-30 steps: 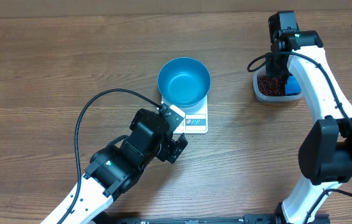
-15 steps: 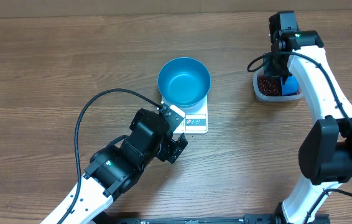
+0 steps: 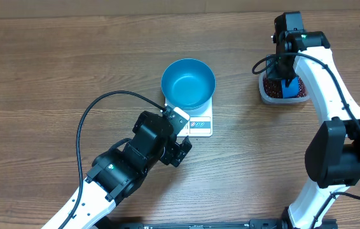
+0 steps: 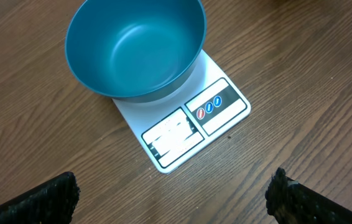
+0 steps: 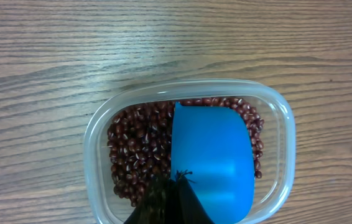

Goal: Scoop item into bowl and weigh 150g on scale
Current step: 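Drag the blue cup through the beans with the right gripper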

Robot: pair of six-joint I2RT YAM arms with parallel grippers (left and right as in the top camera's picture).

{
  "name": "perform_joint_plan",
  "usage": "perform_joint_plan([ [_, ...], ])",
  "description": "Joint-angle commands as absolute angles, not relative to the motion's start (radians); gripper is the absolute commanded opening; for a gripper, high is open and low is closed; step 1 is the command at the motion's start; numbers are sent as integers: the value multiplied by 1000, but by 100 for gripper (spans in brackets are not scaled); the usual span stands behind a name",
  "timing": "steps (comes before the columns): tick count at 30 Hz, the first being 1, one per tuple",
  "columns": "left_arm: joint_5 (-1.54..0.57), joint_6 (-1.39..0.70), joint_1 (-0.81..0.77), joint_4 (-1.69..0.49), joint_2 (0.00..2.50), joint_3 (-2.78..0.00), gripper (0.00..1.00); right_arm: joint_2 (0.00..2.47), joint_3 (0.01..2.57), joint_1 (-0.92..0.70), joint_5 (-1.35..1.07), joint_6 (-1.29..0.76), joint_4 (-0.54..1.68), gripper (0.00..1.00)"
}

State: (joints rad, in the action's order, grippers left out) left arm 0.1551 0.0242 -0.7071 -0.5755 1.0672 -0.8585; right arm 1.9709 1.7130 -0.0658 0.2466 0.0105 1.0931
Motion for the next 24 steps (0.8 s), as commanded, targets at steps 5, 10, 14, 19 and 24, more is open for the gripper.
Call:
perform_joint_plan([
  [5, 167, 11, -706, -572, 1071, -853, 100, 1987, 1720, -61, 173, 1, 1090, 4],
  [10, 167, 11, -706, -572, 1071, -853, 100, 1987, 1720, -29, 100, 2, 1078, 4],
  [14, 167, 11, -706, -572, 1071, -853, 100, 1987, 1720, 9, 20, 7, 1075, 4],
  [19, 168, 11, -706, -572, 1072, -853, 100, 1987, 1720, 69, -101, 14, 1072, 4],
  [24, 167, 11, -706, -572, 1071, -853, 99, 1988, 1720, 98, -189, 35, 1073, 4],
])
